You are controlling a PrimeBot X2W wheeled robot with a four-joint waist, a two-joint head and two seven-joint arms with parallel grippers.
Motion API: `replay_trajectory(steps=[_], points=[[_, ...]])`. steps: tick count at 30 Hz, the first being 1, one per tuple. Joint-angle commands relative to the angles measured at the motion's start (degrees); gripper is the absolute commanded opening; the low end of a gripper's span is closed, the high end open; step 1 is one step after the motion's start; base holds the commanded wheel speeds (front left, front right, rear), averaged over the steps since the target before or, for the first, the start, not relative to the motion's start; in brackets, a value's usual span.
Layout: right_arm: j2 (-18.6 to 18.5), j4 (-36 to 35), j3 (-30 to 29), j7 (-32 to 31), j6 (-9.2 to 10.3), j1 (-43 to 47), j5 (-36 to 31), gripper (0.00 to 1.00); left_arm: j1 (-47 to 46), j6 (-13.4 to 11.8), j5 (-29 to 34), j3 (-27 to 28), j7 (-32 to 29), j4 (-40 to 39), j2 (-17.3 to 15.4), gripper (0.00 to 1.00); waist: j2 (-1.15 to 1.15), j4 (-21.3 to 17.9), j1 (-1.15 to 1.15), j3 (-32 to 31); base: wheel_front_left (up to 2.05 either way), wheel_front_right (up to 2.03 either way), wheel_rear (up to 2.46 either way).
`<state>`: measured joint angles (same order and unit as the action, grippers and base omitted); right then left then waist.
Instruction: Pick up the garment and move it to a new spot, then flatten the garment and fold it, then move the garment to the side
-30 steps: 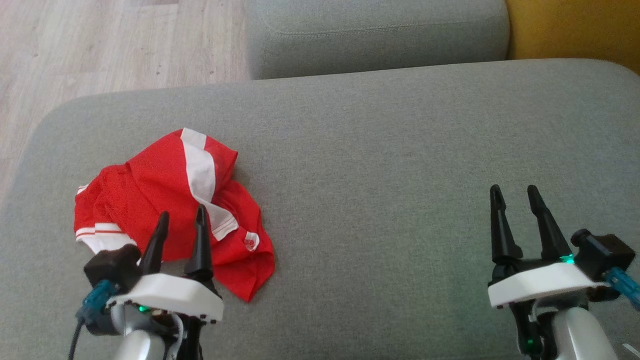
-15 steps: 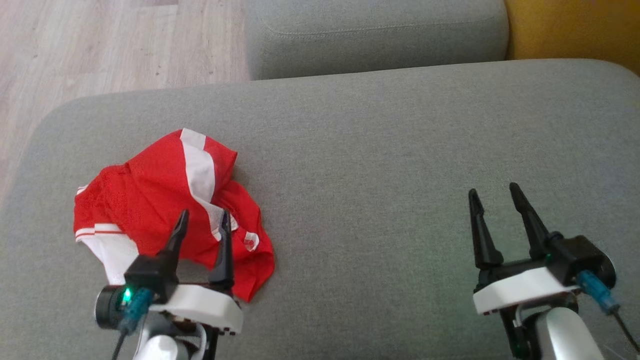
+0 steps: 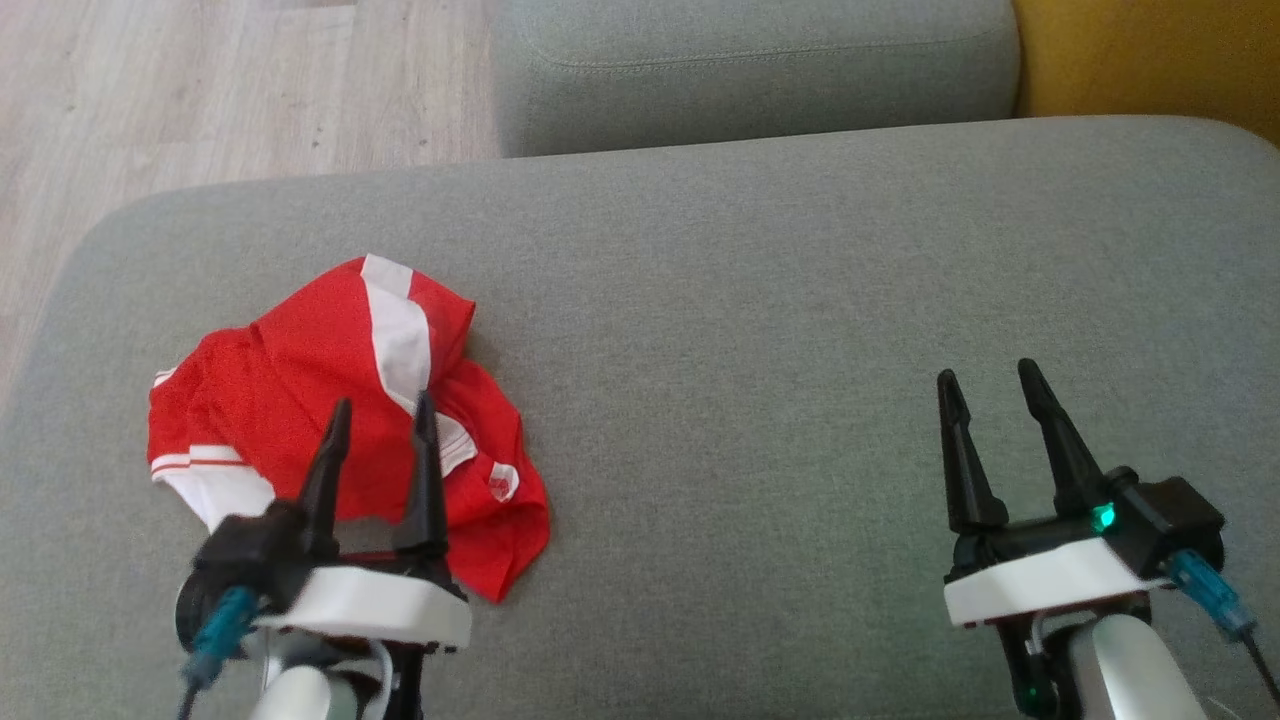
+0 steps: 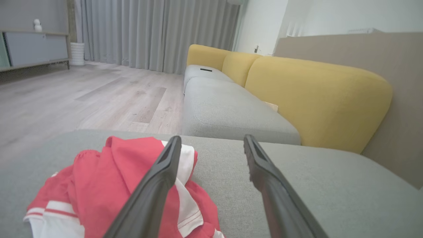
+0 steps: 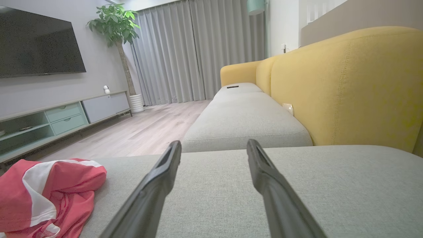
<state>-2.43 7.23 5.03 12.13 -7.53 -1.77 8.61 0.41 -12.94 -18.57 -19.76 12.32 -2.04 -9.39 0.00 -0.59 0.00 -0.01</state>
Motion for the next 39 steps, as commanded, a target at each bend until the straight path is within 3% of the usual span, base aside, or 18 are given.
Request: replay_trajectory(steps=[1,7,14,27,39], points=[[-0.4,-1.5,1.1,1.1,0.04,-1.6,0.1,1.0,-0.7,1.7,-0.5,4.1,0.9,-1.9,1.8,1.0,0.0,0.1,0.0,0.0,0.0,0.0,0.0],[-0.4,0.0,0.6,2.1,0.04,-1.2,1.9,1.0,1.1,8.6,3.9,9.3,1.9,0.1,4.8,1.0,0.0,0.0,0.0,0.0,0.0,0.0,0.0],[-0.4,3.3,1.8,2.9,0.04,-1.1,3.7,1.0,1.6,12.6,8.7,10.6,2.7,3.7,6.2,1.0,0.0,-0.1,0.0,-0.1,0.0,0.0,0.0],[-0.4,4.3,2.2,2.9,0.04,-1.4,4.3,1.0,1.0,13.1,8.5,11.2,2.7,4.5,6.5,1.0,0.0,0.8,0.0,-0.1,0.0,0.0,0.0],[-0.4,5.4,5.8,2.9,0.04,-0.6,5.4,1.0,1.5,11.6,8.6,12.3,2.7,5.4,6.5,1.0,0.0,8.5,0.0,-1.7,0.0,0.0,0.0]])
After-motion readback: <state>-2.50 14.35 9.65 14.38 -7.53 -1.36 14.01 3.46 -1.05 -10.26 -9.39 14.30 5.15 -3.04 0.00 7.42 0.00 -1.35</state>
